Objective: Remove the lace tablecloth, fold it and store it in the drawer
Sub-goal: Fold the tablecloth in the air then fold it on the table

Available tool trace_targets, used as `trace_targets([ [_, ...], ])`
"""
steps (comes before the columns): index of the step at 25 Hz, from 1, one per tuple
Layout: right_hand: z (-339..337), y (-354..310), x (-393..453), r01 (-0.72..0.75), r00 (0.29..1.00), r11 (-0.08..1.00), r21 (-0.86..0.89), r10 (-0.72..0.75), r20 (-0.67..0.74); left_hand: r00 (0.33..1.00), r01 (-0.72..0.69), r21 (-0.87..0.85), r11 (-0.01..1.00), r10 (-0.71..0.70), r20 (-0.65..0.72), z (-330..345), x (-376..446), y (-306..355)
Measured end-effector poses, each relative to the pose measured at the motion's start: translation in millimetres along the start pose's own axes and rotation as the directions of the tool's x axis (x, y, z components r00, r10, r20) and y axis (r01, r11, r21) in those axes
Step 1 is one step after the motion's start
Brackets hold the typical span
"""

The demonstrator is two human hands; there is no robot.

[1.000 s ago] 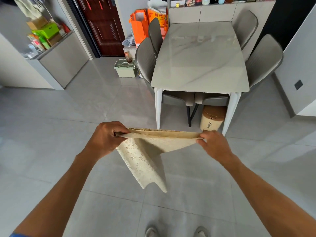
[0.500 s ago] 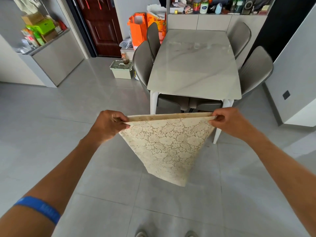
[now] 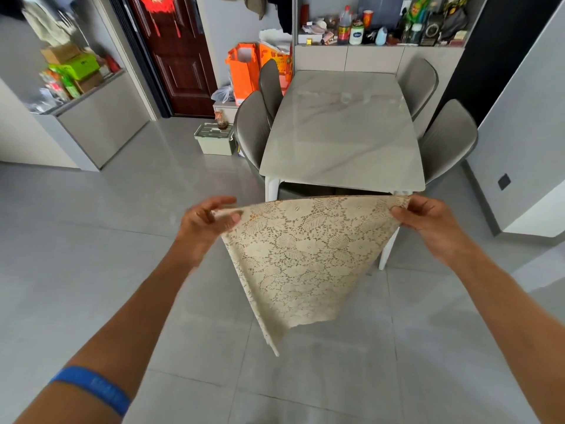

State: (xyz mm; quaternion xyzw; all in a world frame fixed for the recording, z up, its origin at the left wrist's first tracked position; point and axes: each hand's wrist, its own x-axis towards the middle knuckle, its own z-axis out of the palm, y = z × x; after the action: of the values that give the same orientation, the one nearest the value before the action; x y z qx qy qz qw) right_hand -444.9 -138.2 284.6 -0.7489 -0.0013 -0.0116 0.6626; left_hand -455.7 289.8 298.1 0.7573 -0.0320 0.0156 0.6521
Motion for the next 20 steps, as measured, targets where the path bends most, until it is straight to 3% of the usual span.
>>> trace_targets([
  [3,1.3,-0.5,2.4,0.029,0.996,0.992,0.127,-0.017,-0.092,0.981,0.121,-0.198,0.973,-0.147,-0.127,17.0,0.4,-21.2],
  [5,9.3,8.2,-2.6,-0.042,0.999,0.993,0.11,0.044,-0.018,0.967,0.18,-0.296,0.938,-0.225,-0.123,25.4,1.5,-33.8],
  [6,16.1,19.6,-11.5,-0.128,0.991,0.991,0.042,0.127,0.032,0.953,0.246,-0.244,0.938,-0.28,-0.116,29.6,-4.3,-42.6],
  [8,26.9,37.2,-21.8,-0.237,0.971,0.971,-0.037,0.237,-0.003,0.924,0.331,-0.078,0.941,-0.339,-0.176,35.5,-12.9,-55.7],
  [10,22.4,36.8,-21.9,-0.232,0.964,0.971,0.053,0.237,-0.122,0.924,0.306,-0.156,0.939,-0.333,-0.186,41.0,-7.0,-51.1],
  [12,12.6,28.3,-17.0,-0.244,0.946,0.943,0.226,0.283,-0.159,0.924,0.333,-0.247,0.91,-0.368,-0.108,46.0,2.3,-45.2],
  [15,7.7,39.4,-19.5,-0.372,0.891,0.922,0.102,0.386,-0.239,0.86,0.483,-0.024,0.875,-0.479,-0.178,59.9,-14.6,-58.2],
  [17,7.3,49.2,-20.8,-0.373,0.868,0.924,0.084,0.379,-0.32,0.833,0.496,-0.1,0.862,-0.505,-0.224,69.5,-15.7,-64.8],
  [20,-2.6,55.4,-18.4,-0.435,0.83,0.875,0.21,0.481,-0.284,0.795,0.497,-0.139,0.857,-0.514,-0.324,75.0,-0.8,-55.4],
])
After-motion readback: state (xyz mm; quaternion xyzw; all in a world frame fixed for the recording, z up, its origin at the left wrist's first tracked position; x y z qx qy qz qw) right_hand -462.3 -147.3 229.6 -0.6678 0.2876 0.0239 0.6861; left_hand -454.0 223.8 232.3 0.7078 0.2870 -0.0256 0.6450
